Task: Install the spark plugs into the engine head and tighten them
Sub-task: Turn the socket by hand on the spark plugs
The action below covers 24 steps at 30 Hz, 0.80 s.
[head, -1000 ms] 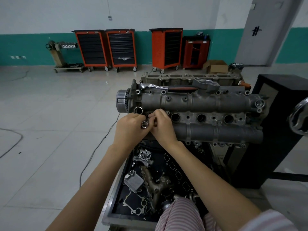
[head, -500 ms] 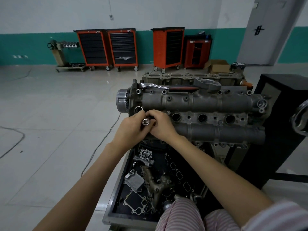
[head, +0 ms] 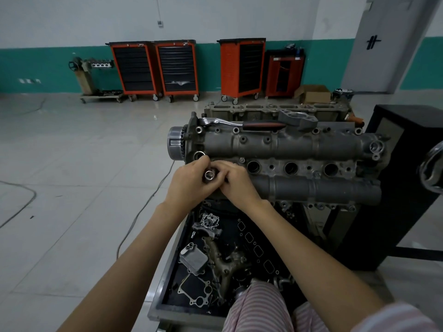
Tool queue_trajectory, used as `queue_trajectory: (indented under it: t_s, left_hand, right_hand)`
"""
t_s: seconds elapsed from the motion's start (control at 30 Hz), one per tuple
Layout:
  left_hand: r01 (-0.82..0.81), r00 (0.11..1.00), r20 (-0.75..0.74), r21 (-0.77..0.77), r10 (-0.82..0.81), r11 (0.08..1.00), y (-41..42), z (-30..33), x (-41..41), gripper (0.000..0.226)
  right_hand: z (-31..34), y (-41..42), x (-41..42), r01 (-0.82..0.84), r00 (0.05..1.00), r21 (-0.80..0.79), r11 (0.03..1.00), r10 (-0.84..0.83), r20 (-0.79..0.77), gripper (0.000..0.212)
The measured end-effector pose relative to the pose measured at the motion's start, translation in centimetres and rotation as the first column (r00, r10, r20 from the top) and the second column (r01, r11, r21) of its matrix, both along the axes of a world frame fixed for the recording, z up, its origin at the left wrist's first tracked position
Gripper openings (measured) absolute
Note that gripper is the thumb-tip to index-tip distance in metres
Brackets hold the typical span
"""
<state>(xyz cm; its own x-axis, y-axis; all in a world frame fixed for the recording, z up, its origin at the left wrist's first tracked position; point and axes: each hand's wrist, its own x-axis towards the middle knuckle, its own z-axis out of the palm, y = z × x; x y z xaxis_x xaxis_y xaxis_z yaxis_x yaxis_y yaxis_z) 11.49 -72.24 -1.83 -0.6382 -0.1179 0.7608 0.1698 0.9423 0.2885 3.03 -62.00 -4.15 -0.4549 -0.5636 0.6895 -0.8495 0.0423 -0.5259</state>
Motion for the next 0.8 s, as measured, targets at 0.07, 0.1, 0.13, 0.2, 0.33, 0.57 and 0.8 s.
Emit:
queue_trajectory:
  t_s: [0.07,0.1,0.13,0.2,0.33,0.57,0.8]
  left_hand:
    - [-0.01,0.999,-0.034,-0.015,0.009,1.0,0.09,0.09,-0.11,0.041]
    - [-0.011,0.999,-0.053,-0.025,0.009,1.0,0.11,0.12,-0.08,0.041]
    - [-0.015,0.998,-0.069,-0.036,0.012,0.999,0.14,0.1,-0.14,0.04]
    - [-0.031,0.995,-0.094,-0.052,0.026,0.998,0.18,-0.08,-0.14,0.037]
    - [-0.036,0.993,-0.114,-0.064,0.029,0.997,0.02,-0.69,-0.03,0.032]
    - [0.021,0.997,-0.075,-0.002,-0.021,1.0,0.0,-0.54,0.46,0.02]
    - [0.067,0.993,-0.108,0.131,-0.053,0.989,0.06,-0.59,0.36,0.025]
  right_hand:
    - [-0.01,-0.25,0.2,0.029,0.997,-0.101,0.994,-0.022,0.067,0.023]
    - [0.0,-0.41,0.31,0.049,0.996,-0.136,0.989,-0.038,0.082,0.021]
    - [0.01,-0.56,0.38,0.068,0.995,-0.158,0.985,-0.055,0.085,0.018]
    - [0.0,-0.81,0.5,0.108,0.992,-0.172,0.979,-0.094,0.087,0.015]
    - [-0.08,-0.94,0.59,0.139,0.989,-0.115,0.984,-0.131,0.068,0.015]
    - [-0.32,-0.22,0.33,0.07,0.994,0.026,0.997,-0.068,-0.082,0.05]
    - [-0.34,-0.82,0.45,0.095,0.99,-0.142,0.985,-0.078,0.119,0.011]
